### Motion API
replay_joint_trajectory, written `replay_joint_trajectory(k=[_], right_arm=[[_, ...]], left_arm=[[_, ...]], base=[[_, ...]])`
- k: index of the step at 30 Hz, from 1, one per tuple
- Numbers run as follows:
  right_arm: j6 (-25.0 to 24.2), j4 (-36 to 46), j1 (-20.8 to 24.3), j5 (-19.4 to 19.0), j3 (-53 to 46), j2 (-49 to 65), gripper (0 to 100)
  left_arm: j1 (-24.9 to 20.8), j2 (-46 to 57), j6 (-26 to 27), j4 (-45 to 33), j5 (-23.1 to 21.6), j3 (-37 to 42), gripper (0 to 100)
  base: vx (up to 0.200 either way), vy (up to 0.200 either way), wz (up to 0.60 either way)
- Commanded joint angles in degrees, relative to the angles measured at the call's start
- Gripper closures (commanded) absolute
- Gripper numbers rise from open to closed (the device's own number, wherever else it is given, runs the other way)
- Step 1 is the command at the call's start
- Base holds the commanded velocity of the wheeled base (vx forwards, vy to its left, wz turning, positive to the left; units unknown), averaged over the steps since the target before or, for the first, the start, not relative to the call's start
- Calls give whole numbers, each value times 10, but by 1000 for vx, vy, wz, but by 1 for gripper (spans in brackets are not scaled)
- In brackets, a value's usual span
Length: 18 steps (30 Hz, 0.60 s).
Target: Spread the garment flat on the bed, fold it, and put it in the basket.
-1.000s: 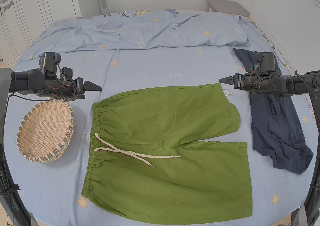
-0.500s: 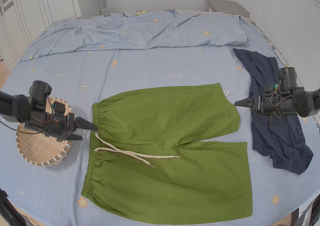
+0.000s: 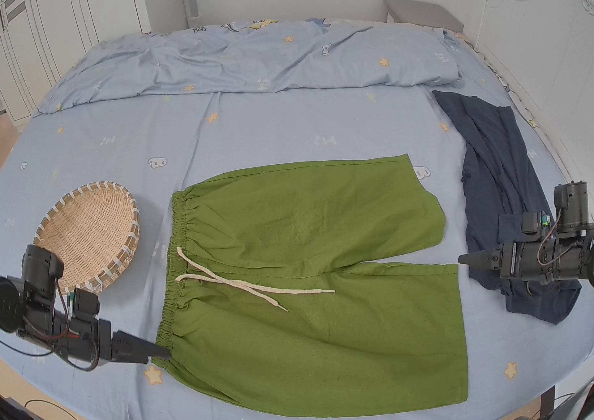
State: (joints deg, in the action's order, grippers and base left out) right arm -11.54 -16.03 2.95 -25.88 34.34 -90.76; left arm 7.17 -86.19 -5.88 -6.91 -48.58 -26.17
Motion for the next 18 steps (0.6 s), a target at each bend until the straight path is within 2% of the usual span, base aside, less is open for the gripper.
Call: replay_joint_trajectory(k=[1, 2, 5, 12, 18], right_arm=[[-1, -7, 21, -2, -48, 64, 0], [0, -7, 23, -2, -54, 64, 0], [1, -7, 26, -2, -57, 66, 0], [0, -7, 32, -2, -57, 69, 0], [-1, -8, 34, -1, -58, 69, 0]], left_arm=[[0, 31, 52, 37, -6, 87, 0], [6, 12, 90, 59, -4, 114, 0], [3, -31, 131, 84, -3, 131, 0], [16, -143, 125, 160, -3, 131, 0], [27, -156, 112, 183, -3, 128, 0]], base=[[0, 0, 0], [0, 0, 0], [0, 0, 0], [0, 0, 0], [0, 0, 0]])
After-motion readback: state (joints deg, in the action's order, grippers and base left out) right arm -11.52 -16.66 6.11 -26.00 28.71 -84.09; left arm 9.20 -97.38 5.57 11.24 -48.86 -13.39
